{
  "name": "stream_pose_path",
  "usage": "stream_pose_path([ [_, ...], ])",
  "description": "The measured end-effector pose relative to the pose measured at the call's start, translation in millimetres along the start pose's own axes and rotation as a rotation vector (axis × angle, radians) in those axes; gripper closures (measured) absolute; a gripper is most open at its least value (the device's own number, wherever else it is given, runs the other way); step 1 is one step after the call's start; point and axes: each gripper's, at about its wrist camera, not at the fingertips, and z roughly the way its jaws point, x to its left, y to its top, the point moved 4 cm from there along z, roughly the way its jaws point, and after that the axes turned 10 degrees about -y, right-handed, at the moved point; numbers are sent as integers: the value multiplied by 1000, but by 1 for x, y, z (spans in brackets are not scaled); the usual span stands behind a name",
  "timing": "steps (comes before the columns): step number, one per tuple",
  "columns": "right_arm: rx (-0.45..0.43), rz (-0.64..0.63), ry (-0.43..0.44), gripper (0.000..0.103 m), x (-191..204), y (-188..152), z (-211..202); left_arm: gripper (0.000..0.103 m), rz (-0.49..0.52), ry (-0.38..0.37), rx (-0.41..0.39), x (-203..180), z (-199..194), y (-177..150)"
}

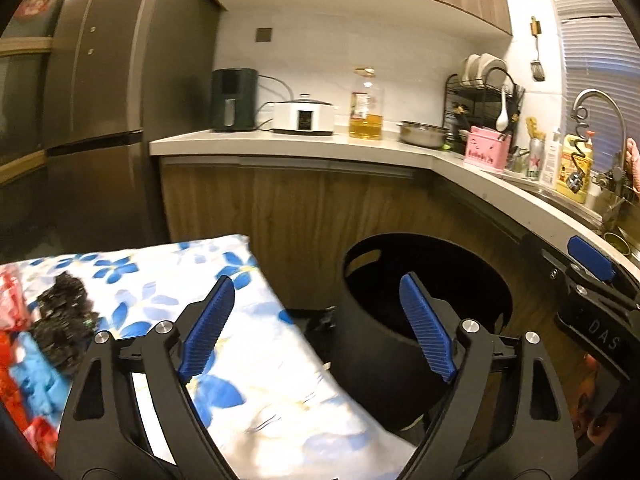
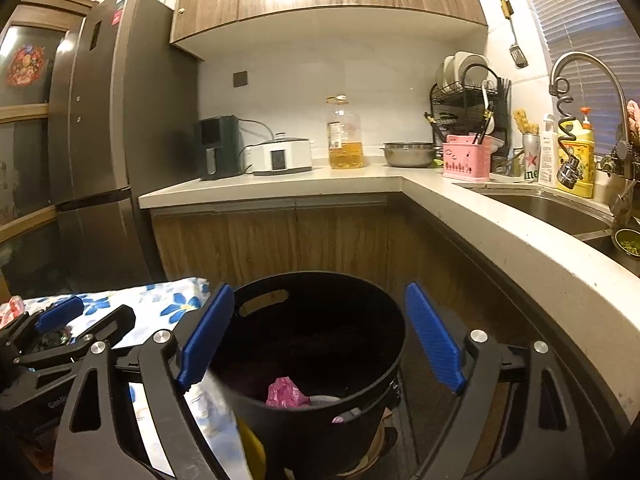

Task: Collect trash
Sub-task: 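Move both tools back over the trash on the table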

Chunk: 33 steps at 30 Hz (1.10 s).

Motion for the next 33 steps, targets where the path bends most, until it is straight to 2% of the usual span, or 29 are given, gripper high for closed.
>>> stream_pose_path([
  [5,-1,-16,4,17,12,-3,-19,10,-17,59,-8,16,-32,-4],
  [11,-4,-26,17,15,28,-10,-48,6,-52,115,-19,38,-73,-16],
  [19,7,-47,48,14,56,-28,-78,6,-92,193,-42,69,-132,-35],
  [27,32,-81,141,14,99,-52,-100,6,-177,290,-76,116,-189,-58],
  [33,68,-109,246,14,141,-78,-117,5,-213,377,-97,152,-227,-78],
])
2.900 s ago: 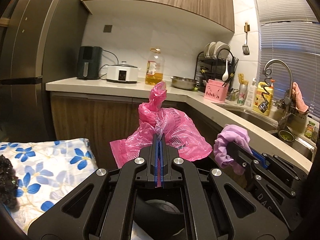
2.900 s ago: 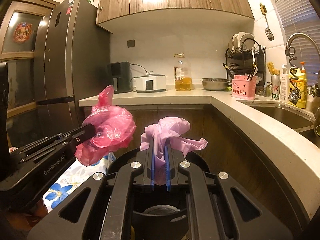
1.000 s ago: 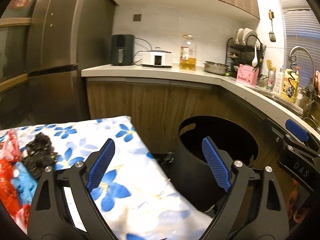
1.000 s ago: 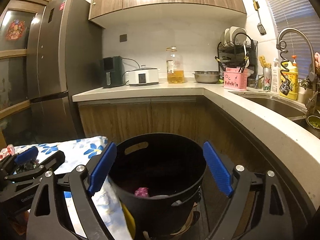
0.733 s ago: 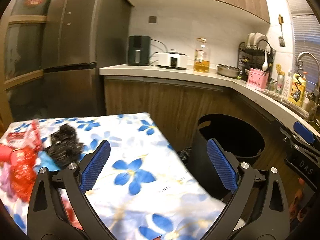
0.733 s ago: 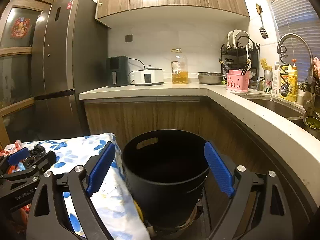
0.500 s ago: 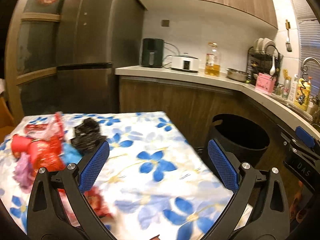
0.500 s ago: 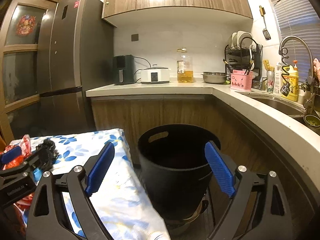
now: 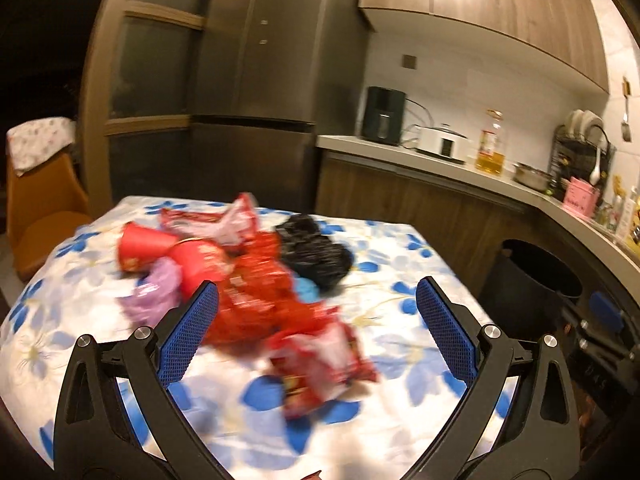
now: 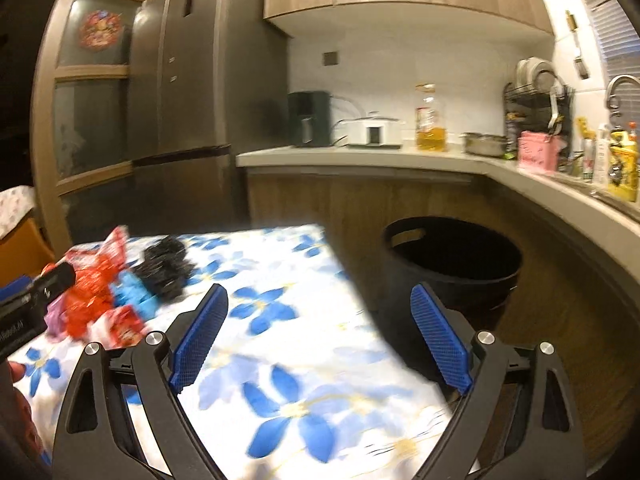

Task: Collect trash
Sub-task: 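Move both tools back over the trash on the table, then grasp the red bag with the left tool while the right tool grasps the red-white bag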

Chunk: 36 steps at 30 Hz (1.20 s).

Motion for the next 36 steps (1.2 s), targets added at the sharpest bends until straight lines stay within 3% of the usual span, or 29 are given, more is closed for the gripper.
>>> stream_pose_path([
  [9,76,-134,246,14,103,-45,0,5,-45,117,8,62,-18,-12],
  [18,81,-186,344,15,155,-46,7,5,-74,171,-11,96,-26,-8],
  [22,127,-206,356,34,165,-53,20,5,-79,169,-6,100,-23,-7],
  [24,150,-213,363,52,167,-59,24,5,-79,160,0,99,-19,-7],
  [25,161,-217,369,55,168,-62,26,5,-77,159,2,99,-18,-8],
  [30,146,-226,396,81,162,-66,19,6,-63,125,27,89,-1,-9],
  [36,121,-186,363,87,130,-62,10,6,-41,103,52,75,25,-7],
])
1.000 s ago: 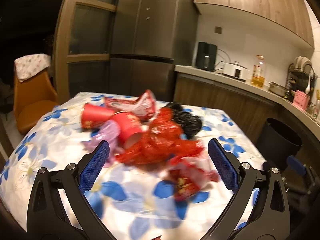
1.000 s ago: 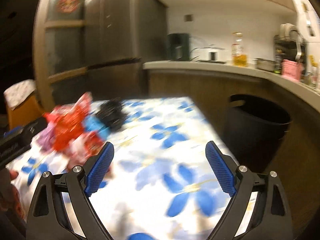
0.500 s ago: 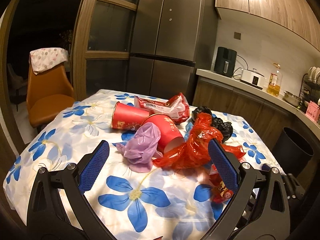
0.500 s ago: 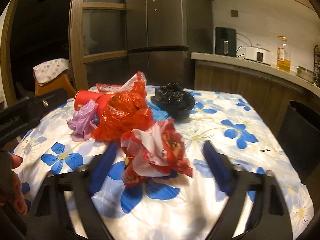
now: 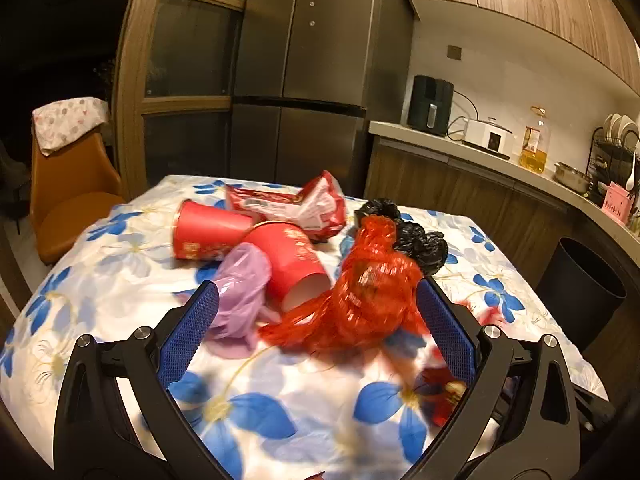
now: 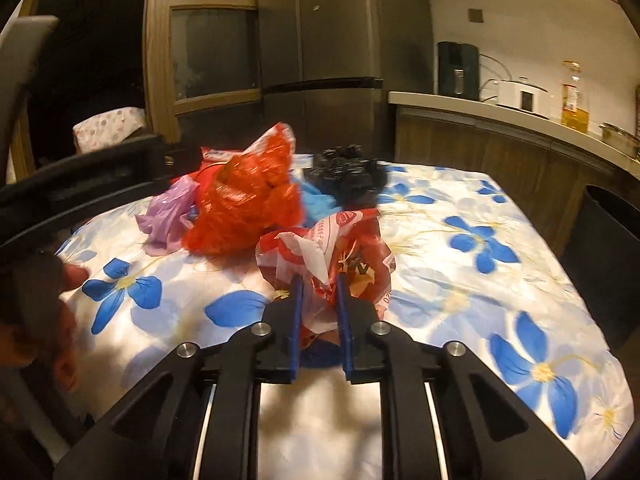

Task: Collect trash
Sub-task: 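Grasp the red bag with the left tool while the right tool grasps the red-white bag, then carry the red and red-white bags in both tools over the black bin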

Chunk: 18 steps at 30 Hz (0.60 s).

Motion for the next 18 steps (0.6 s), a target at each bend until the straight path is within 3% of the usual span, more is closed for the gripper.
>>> stream_pose_path([
  [3,-6,26,-31,87,-18,0,-8,6,3,-1,5,-8,14,3],
  [9,-2,65,-55,87,-38,0,-13,19,44,2,82,-23,40,-9],
  [12,-1,69,-60,87,-41,-1,-12,30,41,-16,123,-24,46,-19],
  [17,-1,74,-59,87,-43,-2,-13,67,48,-45,175,-27,50,-30],
  [18,-2,76,-58,87,-43,-1,-13,70,53,-58,183,-28,50,-32],
])
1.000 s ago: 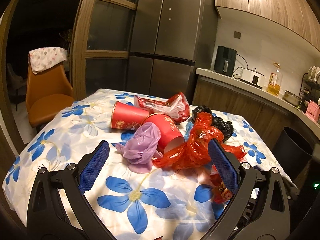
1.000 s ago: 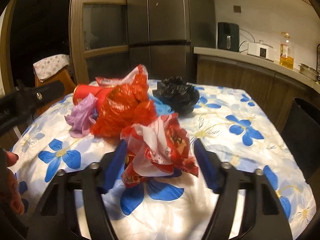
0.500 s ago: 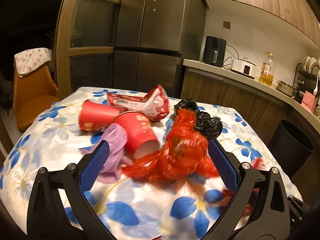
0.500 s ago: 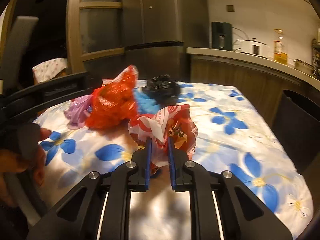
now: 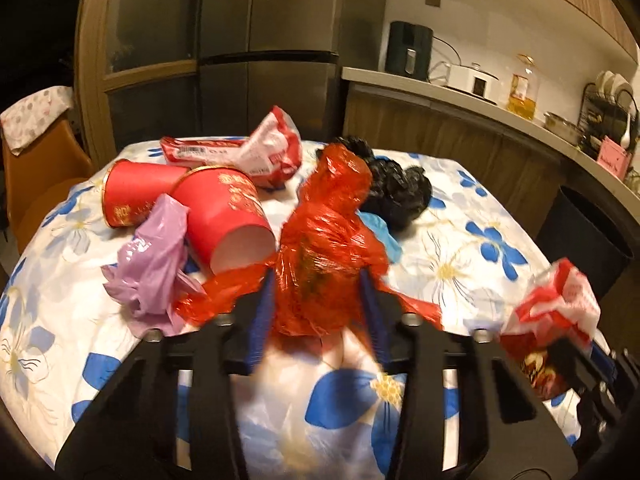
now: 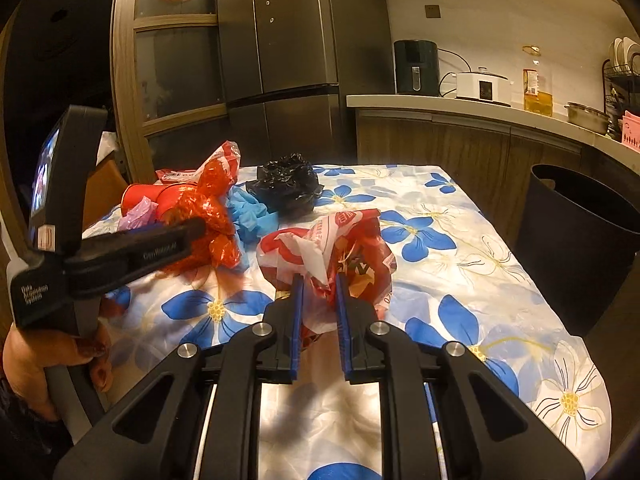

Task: Collect trash
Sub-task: 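Carry the red and red-white bags in both tools over the black bin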

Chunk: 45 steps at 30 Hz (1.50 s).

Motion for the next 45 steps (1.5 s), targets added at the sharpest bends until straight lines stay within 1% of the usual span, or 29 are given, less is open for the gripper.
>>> stream_pose_path([
  [2,-2,3,1,87,0,1,-1,83,4,-13,4,-1,-1,-3],
  [5,-2,4,0,87,-2,1,-4,89,-1,-22,-13,-1,-8,-4],
  [10,-19,6,-7,87,-8,6,-12,90,12,-58,-95,-12,-46,5],
  [12,-30,8,-12,87,-10,8,-16,90,28,-68,-115,-20,-56,10],
  [16,-56,14,-29,87,-19,16,-24,90,64,-90,-131,-39,-63,17],
  [20,-83,17,-66,87,-35,25,-30,90,81,-110,-123,-59,-57,22],
  [26,-128,37,-155,87,-76,41,-38,90,128,-157,-127,-103,-45,34],
  [36,-175,86,-329,87,-164,67,-38,90,227,-274,-158,-211,-16,63],
  [40,-186,119,-374,87,-198,76,-36,90,262,-313,-171,-251,-5,72],
  [45,-196,151,-417,87,-234,83,-33,90,287,-351,-183,-291,10,83],
])
